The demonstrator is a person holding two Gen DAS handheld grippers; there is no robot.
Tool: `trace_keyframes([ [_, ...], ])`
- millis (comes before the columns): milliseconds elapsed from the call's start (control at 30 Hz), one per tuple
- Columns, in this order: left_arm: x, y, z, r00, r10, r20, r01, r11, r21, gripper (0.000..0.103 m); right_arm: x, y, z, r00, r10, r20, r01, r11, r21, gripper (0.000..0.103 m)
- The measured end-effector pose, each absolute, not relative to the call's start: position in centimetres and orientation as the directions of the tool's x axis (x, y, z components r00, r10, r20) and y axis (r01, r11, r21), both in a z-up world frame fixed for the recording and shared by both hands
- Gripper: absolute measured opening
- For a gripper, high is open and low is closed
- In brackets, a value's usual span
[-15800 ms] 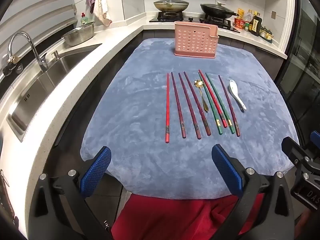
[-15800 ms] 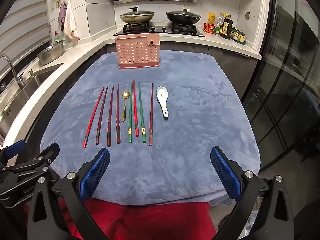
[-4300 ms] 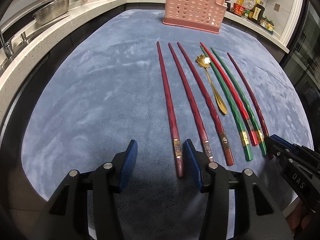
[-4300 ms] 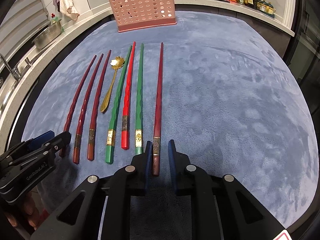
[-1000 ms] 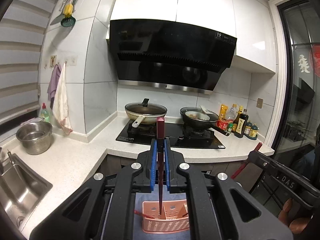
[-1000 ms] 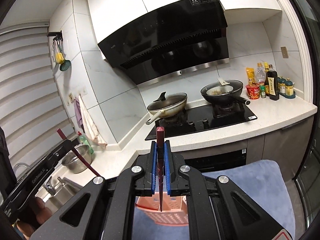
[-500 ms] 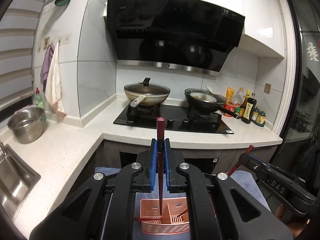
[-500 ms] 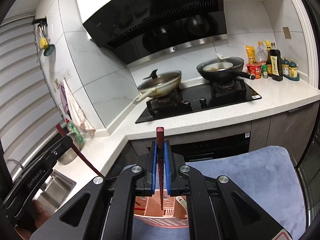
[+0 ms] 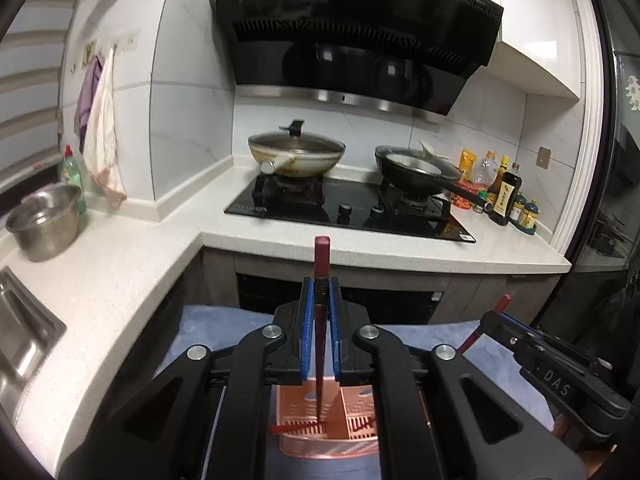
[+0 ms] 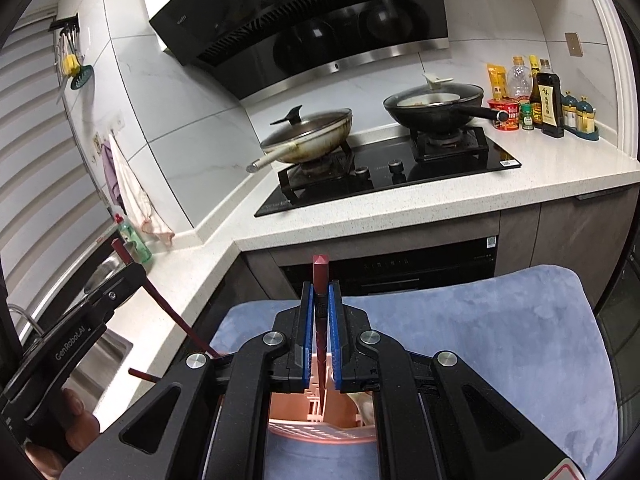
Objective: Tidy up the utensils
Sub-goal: 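Lower both chopsticks into the basket and open both tools, then raise both open tools away from the basket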
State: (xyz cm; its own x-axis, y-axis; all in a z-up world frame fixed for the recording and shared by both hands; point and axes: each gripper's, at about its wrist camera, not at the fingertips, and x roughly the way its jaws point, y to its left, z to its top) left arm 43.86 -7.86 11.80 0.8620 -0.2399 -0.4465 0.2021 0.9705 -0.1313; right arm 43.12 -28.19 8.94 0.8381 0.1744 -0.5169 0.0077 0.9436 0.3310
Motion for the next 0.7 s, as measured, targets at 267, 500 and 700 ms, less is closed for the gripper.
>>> trace_keyframes([
  [267, 43.4, -7.0, 11.9, 0.871, -0.211, -0.444, 0.167, 0.977, -0.136, 0.030, 42.4, -29.1, 9.0, 0.844, 0.156, -0.513, 0.034, 0.939, 0.342, 0.023],
  [500, 41.8, -6.3, 12.4, 0.872, -0.203, -0.446, 0.156, 0.978, -0.139, 0.030, 40.5, -28.7, 10.0, 0.849, 0.155, -0.505, 0.022, 0.945, 0.327, 0.027],
  [700, 38.6, -5.6, 12.9, 0.875, -0.197, -0.443, 0.162, 0.980, -0.117, 0.031, 37.4, -28.2, 10.3, 0.845, 0.164, -0.509, 0.009, 0.948, 0.319, 0.032],
])
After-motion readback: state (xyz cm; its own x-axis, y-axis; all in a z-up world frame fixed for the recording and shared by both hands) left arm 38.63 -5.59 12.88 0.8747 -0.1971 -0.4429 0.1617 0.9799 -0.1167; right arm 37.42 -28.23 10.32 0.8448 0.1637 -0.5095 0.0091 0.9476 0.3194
